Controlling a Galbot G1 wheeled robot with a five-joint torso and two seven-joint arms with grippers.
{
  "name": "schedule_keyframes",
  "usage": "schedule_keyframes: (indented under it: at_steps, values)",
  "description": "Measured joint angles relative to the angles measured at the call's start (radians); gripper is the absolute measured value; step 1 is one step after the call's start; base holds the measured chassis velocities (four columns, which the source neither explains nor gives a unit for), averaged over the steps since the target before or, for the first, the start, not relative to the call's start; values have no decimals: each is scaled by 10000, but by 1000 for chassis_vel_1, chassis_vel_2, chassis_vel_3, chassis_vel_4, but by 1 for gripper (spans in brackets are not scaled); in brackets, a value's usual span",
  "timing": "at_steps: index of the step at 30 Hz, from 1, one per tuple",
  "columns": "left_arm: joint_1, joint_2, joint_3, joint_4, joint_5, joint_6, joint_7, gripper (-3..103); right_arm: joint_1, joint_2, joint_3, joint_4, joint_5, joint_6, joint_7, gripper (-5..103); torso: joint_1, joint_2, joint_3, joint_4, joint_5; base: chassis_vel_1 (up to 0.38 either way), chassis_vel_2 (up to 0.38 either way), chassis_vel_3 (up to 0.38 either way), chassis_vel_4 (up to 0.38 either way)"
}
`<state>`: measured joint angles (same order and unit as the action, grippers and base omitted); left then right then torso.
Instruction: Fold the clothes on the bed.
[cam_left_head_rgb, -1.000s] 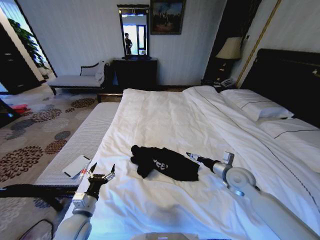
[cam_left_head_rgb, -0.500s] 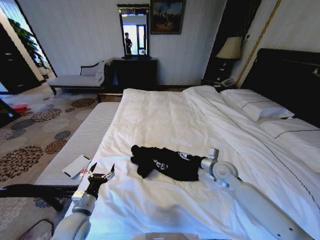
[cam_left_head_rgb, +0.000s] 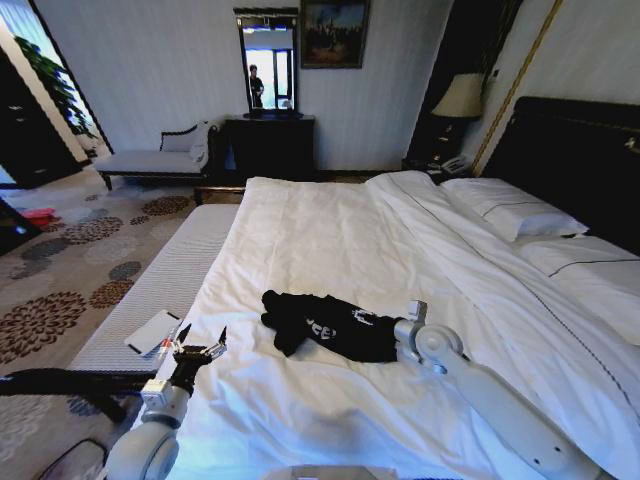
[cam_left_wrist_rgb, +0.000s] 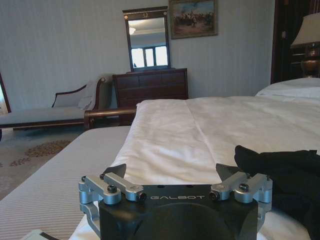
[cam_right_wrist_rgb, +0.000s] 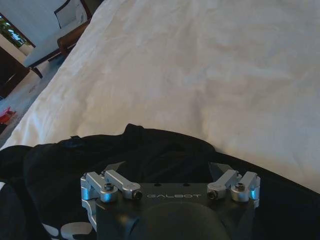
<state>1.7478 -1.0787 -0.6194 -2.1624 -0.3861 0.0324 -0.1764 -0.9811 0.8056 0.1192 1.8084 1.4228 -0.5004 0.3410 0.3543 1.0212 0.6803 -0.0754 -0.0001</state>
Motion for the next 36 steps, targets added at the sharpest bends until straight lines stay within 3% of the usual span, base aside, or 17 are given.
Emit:
schedule_keyframes:
  at_steps: [9, 10, 15, 22, 24, 25, 26, 28, 30, 31, 36]
  values:
    - [-51, 5, 3, 59, -33, 0, 0, 100, 178, 92, -172, -397, -129, -26, -58, 91, 0, 0, 0, -2, 1, 0, 0, 0, 0]
    - [-68, 7, 4, 70, -48, 0, 0, 100, 270, 124, -257, -498, -173, -26, -59, 80, 0, 0, 0, -1, 0, 0, 0, 0, 0]
    - [-79, 7, 6, 85, -66, 0, -1, 100, 412, 193, -360, -704, -246, 19, -88, 70, 0, 0, 0, 0, 1, 0, 0, 0, 0]
    - [-86, -44, 42, 160, -60, -17, 0, 100, 493, 319, -370, -943, -396, 52, -172, 37, 0, 0, 0, -1, 1, 0, 0, 0, 0]
    - [-95, -48, 60, 168, -52, -19, 0, 100, 492, 310, -370, -930, -407, 55, -189, 37, 0, 0, 0, -1, 1, 0, 0, 0, 0]
    - [-102, -63, 91, 181, -42, -21, 0, 100, 491, 295, -367, -923, -448, 64, -244, 27, 0, 0, 0, -1, 1, 0, 0, 0, 0]
    - [-104, -74, 114, 188, -34, -21, 0, 100, 490, 286, -366, -923, -477, 76, -279, 27, 0, 0, 0, -1, 0, 0, 0, 0, 0]
    - [-105, -88, 140, 190, -21, -25, 2, 100, 489, 261, -355, -923, -523, 88, -321, 16, 0, 0, 0, -1, 1, 0, 0, 0, 0]
    - [-105, -91, 145, 190, -21, -25, 1, 100, 489, 253, -353, -922, -531, 90, -329, 16, 0, 0, 0, 0, 1, 0, 0, 0, 0]
    - [-105, -93, 147, 190, -19, -29, 2, 100, 487, 221, -343, -918, -572, 94, -359, 5, 0, 0, 0, -1, 1, 0, 0, 0, 0]
    - [-105, -89, 139, 191, -19, -35, 3, 100, 476, 198, -329, -843, -630, 107, -395, 1, 0, -1, 0, 0, 1, 0, 0, 0, 0]
